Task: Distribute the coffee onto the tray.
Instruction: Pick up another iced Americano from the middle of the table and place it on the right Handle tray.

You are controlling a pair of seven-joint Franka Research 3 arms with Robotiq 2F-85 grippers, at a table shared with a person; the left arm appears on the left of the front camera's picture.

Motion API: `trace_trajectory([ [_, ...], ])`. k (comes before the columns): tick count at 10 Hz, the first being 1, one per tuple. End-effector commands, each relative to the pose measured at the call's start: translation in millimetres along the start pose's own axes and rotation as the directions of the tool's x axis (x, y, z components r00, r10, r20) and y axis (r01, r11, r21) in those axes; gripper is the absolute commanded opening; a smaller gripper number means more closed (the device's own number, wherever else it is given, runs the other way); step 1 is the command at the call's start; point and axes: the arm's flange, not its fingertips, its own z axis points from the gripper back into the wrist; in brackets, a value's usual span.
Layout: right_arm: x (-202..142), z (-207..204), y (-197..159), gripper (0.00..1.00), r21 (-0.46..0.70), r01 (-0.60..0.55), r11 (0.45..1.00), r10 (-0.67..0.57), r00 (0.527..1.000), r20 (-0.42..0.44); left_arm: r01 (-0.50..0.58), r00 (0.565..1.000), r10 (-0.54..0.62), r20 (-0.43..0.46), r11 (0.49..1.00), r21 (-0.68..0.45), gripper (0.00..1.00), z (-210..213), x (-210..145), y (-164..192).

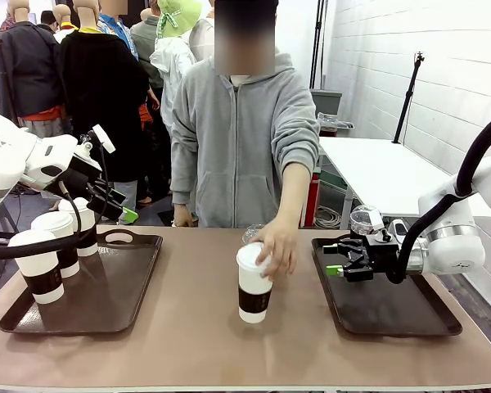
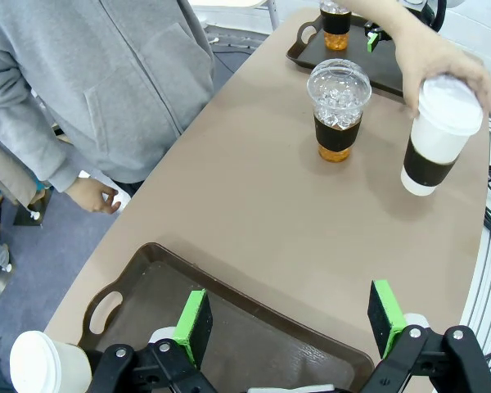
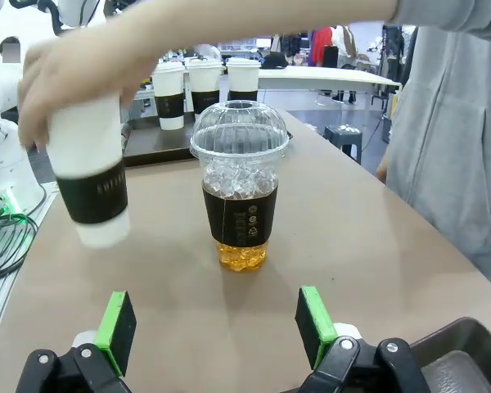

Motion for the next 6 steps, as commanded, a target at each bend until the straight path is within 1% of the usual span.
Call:
trace_trajectory([
  [1,-0.6,0.2,-1.2,1.0,-0.001,0.001,1.0,-0.001,1.0,0.0,0.017,1.0,-0.017,0.025,1.0,-0.011,1.0,-2.2,-3.1,3.8],
  [6,-0.6,0.2,-1.2,1.0,-0.001,0.001,1.0,-0.001,1.0,0.0,0.017,1.0,-0.017,0.025,1.0,-0.011,1.0,-2.2,-3.1,3.8],
])
